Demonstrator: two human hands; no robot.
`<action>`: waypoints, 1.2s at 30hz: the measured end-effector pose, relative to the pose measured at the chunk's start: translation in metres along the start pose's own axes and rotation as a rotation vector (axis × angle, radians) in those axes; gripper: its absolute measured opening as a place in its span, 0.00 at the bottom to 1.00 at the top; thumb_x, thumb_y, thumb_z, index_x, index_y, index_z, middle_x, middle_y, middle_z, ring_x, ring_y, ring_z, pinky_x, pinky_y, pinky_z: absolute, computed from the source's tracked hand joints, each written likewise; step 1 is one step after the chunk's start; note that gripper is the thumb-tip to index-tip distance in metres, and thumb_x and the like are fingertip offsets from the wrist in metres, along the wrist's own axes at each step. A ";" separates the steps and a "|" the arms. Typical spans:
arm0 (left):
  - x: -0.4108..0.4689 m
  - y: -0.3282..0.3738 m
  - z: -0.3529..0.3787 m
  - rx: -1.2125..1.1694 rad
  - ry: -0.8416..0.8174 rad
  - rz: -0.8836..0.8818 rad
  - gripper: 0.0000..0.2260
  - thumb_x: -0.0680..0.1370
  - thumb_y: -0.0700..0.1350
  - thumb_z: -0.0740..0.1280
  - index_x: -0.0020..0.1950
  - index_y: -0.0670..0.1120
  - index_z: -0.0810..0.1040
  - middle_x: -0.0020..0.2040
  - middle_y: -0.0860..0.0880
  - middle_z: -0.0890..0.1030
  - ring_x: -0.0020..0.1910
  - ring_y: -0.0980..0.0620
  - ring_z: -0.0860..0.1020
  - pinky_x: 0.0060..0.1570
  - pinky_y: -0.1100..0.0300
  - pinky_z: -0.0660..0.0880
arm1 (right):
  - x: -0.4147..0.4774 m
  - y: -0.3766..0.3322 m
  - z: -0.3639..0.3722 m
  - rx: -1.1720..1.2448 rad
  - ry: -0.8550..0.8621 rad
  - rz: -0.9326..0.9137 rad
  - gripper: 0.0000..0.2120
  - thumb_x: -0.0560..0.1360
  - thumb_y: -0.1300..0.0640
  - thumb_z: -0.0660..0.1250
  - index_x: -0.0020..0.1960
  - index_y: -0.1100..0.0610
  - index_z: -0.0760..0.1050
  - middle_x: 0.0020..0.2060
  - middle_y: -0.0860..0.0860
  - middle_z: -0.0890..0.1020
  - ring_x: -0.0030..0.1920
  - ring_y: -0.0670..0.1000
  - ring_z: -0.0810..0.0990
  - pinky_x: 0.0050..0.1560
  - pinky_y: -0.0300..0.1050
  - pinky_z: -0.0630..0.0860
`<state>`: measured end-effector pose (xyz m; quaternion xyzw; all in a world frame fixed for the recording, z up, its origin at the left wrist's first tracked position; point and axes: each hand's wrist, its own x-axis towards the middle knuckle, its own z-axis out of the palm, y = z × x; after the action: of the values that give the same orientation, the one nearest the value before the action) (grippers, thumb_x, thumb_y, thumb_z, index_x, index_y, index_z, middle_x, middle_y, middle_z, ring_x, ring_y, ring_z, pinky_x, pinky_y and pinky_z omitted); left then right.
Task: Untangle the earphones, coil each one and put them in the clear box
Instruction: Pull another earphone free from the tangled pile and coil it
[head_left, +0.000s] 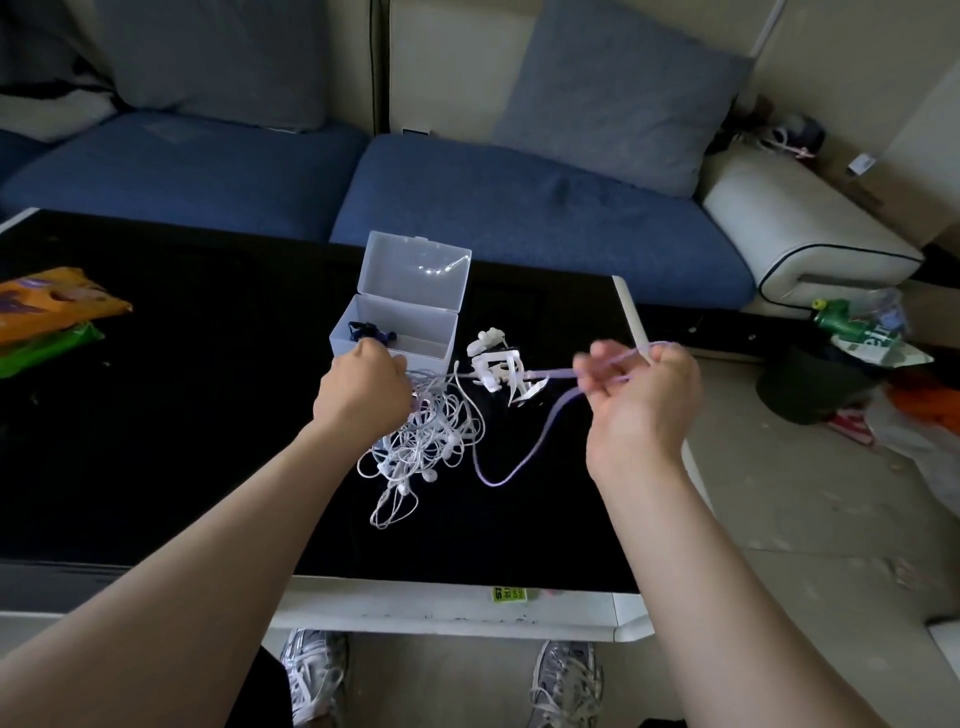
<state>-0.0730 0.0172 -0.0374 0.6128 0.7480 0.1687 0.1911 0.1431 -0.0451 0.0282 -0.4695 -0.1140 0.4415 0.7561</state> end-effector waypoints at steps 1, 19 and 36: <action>-0.001 0.002 0.000 -0.025 0.001 0.004 0.13 0.85 0.47 0.57 0.56 0.38 0.74 0.44 0.43 0.70 0.42 0.42 0.68 0.42 0.51 0.66 | 0.000 0.000 -0.002 -0.159 0.022 0.000 0.08 0.83 0.60 0.55 0.47 0.56 0.70 0.25 0.52 0.78 0.23 0.50 0.76 0.34 0.46 0.73; -0.022 0.021 -0.007 -0.175 0.054 0.195 0.16 0.84 0.47 0.62 0.47 0.34 0.76 0.39 0.43 0.79 0.39 0.43 0.75 0.41 0.50 0.71 | 0.001 0.036 -0.007 -1.316 -0.872 -0.002 0.17 0.74 0.35 0.76 0.48 0.49 0.88 0.28 0.39 0.82 0.28 0.37 0.76 0.38 0.37 0.72; -0.022 0.022 -0.010 -0.317 -0.056 0.156 0.17 0.83 0.45 0.61 0.49 0.29 0.74 0.43 0.31 0.83 0.37 0.35 0.80 0.41 0.46 0.80 | -0.002 0.083 -0.013 -1.597 -0.761 -0.149 0.17 0.69 0.32 0.74 0.40 0.45 0.86 0.40 0.41 0.85 0.51 0.48 0.83 0.61 0.55 0.79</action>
<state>-0.0555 -0.0004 -0.0169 0.6357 0.6566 0.2817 0.2923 0.1032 -0.0404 -0.0460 -0.6697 -0.6619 0.3060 0.1405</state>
